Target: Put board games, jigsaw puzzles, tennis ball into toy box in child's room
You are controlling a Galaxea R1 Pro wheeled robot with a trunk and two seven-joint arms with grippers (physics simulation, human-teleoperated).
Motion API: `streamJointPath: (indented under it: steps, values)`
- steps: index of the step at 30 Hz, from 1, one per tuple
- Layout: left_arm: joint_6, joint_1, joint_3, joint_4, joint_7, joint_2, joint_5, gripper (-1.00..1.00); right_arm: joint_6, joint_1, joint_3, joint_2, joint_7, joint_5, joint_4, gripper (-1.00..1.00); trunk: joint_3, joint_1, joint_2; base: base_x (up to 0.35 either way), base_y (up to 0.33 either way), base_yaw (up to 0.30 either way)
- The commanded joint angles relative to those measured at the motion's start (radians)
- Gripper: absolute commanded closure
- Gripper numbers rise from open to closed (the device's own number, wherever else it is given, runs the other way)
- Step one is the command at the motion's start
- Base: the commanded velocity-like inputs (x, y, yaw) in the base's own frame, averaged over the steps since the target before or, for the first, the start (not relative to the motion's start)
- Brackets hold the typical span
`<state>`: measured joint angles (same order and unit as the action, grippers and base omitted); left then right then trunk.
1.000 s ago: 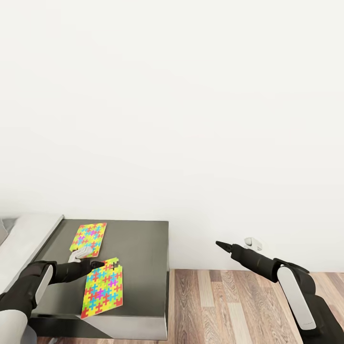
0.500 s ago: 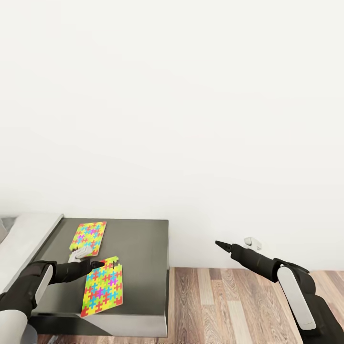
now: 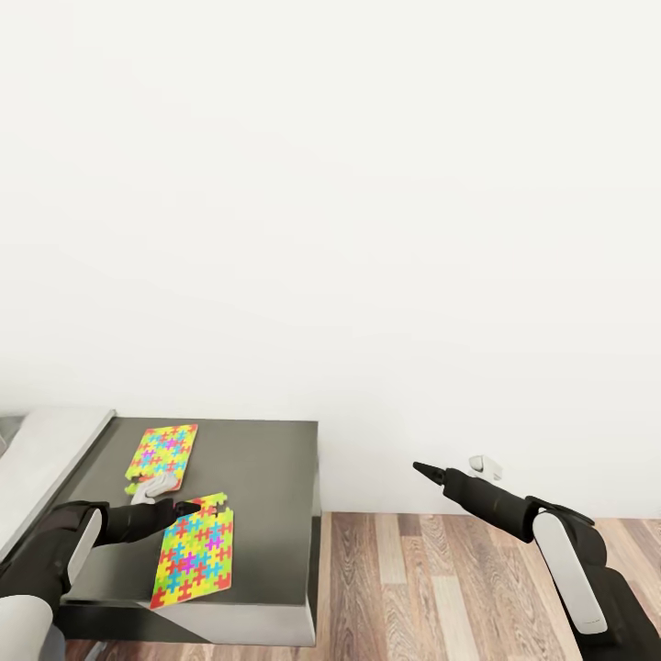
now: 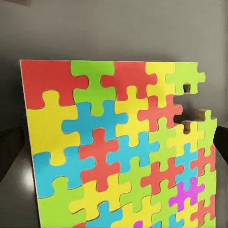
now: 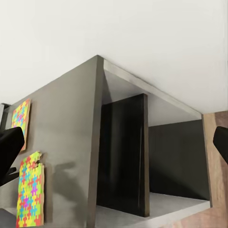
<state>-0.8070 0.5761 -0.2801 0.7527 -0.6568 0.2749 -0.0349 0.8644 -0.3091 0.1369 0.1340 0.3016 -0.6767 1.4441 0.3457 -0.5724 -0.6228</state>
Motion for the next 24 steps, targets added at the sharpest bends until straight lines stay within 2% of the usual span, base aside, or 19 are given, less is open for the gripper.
streamJointPath:
  steps: [1, 15, 24]
  values:
    - [-0.008, 0.001, -0.002, 0.0, -0.001, 0.0, -0.003, -1.0, 0.004, -0.001, 0.001, 0.0, 0.007, 0.005, 0.0, -1.0, 0.001, 0.0, -0.001, 0.0, -0.025, 0.0]
    - [-0.009, 0.001, -0.002, 0.0, -0.001, 0.0, -0.004, -1.0, 0.004, -0.001, 0.004, 0.0, 0.007, 0.005, -0.005, -1.0, 0.001, 0.0, -0.001, 0.0, -0.006, 0.0]
    - [-0.009, 0.001, -0.002, 0.0, -0.005, 0.001, -0.006, -1.0, 0.004, -0.001, 0.004, 0.0, 0.007, 0.005, -0.005, -1.0, 0.001, 0.0, -0.001, 0.0, -0.066, 0.0]
